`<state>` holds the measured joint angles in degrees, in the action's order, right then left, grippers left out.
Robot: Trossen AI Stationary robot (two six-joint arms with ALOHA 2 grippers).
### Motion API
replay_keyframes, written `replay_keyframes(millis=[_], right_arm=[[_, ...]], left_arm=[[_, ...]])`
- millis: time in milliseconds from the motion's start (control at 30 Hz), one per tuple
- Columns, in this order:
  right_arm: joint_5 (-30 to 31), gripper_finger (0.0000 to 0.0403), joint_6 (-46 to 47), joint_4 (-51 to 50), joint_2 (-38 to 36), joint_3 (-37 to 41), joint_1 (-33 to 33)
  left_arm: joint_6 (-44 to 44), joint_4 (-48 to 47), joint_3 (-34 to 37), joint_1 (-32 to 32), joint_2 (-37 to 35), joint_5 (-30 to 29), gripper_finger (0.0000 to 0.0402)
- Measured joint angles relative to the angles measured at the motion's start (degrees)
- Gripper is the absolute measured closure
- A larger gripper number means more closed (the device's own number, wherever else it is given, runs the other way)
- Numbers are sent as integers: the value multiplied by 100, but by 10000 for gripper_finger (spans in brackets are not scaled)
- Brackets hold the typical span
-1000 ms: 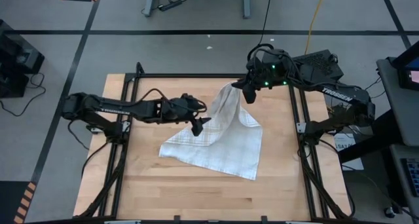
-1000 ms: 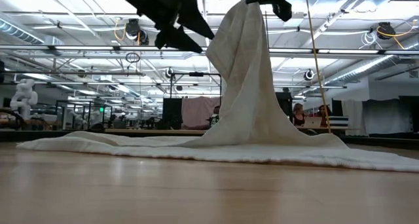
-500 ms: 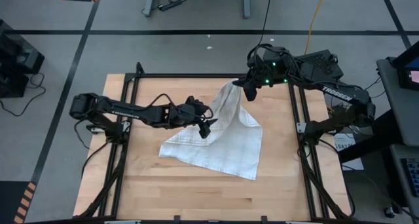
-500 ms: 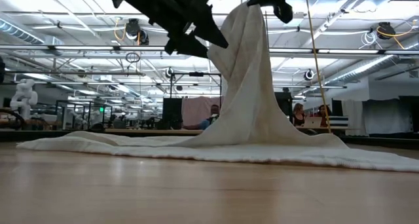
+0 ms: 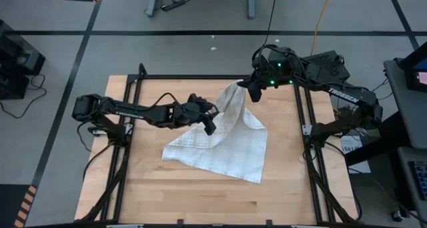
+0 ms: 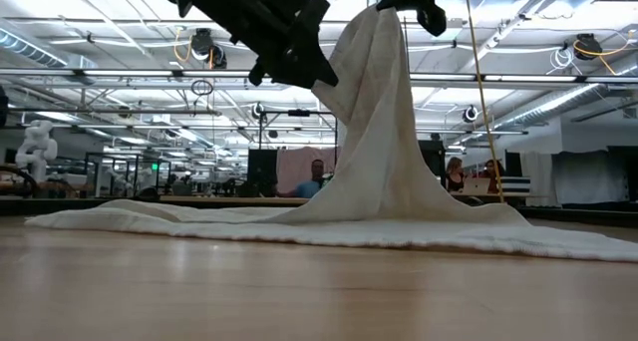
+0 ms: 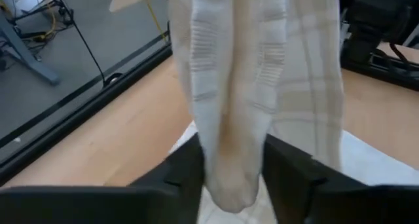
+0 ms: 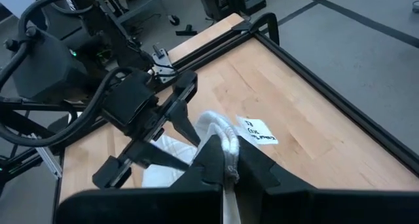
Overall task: Roll towel into tight, uniform cylinder
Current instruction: Roll the white towel
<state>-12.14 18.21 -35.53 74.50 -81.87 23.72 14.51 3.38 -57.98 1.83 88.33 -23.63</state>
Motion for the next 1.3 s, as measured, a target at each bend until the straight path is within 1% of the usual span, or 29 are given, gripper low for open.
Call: replay_keyframes(millis=[200, 233, 333, 400, 500, 600, 700, 767, 900, 1067, 1200, 1300], right_arm=[[-9, 399, 14, -17, 0, 0, 64], [-26, 399, 14, -17, -2, 0, 80], [-195, 399, 45, 24, -55, 0, 182], [-285, 399, 116, 117, -125, 0, 260], [-326, 399, 291, 397, -274, 0, 391], [-330, 399, 494, 1030, -413, 0, 534], [-328, 399, 560, 1716, -533, -2, 677], [-330, 399, 561, 2022, -586, -2, 791], [-336, 399, 635, 2165, -585, -61, 1057], [-502, 399, 508, 2420, -347, -449, 1330], [-638, 399, 326, 2537, -21, -1015, 1564], [-720, 399, 166, 2534, 293, -1543, 1726]], left_arm=[[10, -23, -2, 250, -136, 58, 380], [13, -11, -15, 304, -213, 80, 389], [-67, -4, -191, 481, -425, 115, 391], [-328, -20, -399, 613, -606, 218, 393], [-708, 24, -828, 899, -840, 680, 395], [-973, -13, -1273, 1219, -894, 1243, 396], [-1228, -461, -1905, 1548, -887, 1637, 397], [-1337, -706, -2327, 1786, -869, 1676, 397], [-1341, -703, -2838, 2298, -773, 1695, 398], [-1341, -594, -3368, 2896, -667, 2291, 398], [-1341, -327, -3765, 3148, -480, 2703, 398], [-1336, -111, -4025, 3247, -329, 2884, 398]])
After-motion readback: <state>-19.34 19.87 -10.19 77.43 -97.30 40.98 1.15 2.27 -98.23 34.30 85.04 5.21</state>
